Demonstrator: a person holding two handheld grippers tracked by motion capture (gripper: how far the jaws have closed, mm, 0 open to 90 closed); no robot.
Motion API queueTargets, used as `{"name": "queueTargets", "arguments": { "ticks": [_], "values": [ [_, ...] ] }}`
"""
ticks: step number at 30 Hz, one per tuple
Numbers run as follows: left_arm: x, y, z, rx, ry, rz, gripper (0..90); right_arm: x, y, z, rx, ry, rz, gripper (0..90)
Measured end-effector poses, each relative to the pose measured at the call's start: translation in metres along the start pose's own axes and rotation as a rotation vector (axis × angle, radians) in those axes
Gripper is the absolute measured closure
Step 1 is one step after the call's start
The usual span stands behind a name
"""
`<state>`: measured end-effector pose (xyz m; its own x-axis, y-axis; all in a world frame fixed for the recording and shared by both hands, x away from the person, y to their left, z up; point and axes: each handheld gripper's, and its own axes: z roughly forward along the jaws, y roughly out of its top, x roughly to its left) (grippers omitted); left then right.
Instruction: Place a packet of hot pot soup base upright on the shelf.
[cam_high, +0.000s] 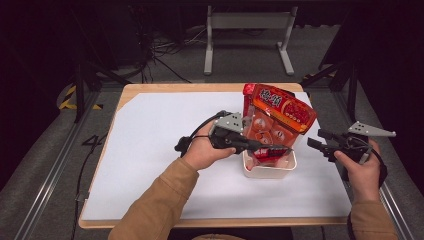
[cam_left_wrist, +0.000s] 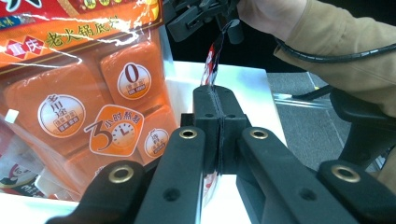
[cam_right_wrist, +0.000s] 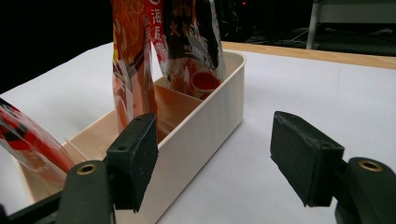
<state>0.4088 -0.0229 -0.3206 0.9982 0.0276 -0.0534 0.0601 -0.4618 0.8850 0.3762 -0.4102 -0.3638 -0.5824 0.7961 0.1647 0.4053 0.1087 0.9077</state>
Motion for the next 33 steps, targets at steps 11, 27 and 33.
{"name": "queueTargets", "arguments": {
  "ticks": [11, 27, 33],
  "values": [
    [0.004, -0.007, 0.008, 0.017, 0.007, -0.038, 84.5, 0.000, 0.000, 0.000, 0.003, 0.003, 0.000, 32.7],
    [0.005, -0.015, -0.005, -0.081, 0.026, -0.091, 51.9, 0.003, 0.001, 0.006, 0.012, 0.009, -0.006, 32.3],
    [0.001, -0.016, -0.020, -0.109, 0.064, -0.105, 42.9, 0.003, 0.001, 0.007, 0.017, 0.009, -0.016, 31.8]
  ]
}}
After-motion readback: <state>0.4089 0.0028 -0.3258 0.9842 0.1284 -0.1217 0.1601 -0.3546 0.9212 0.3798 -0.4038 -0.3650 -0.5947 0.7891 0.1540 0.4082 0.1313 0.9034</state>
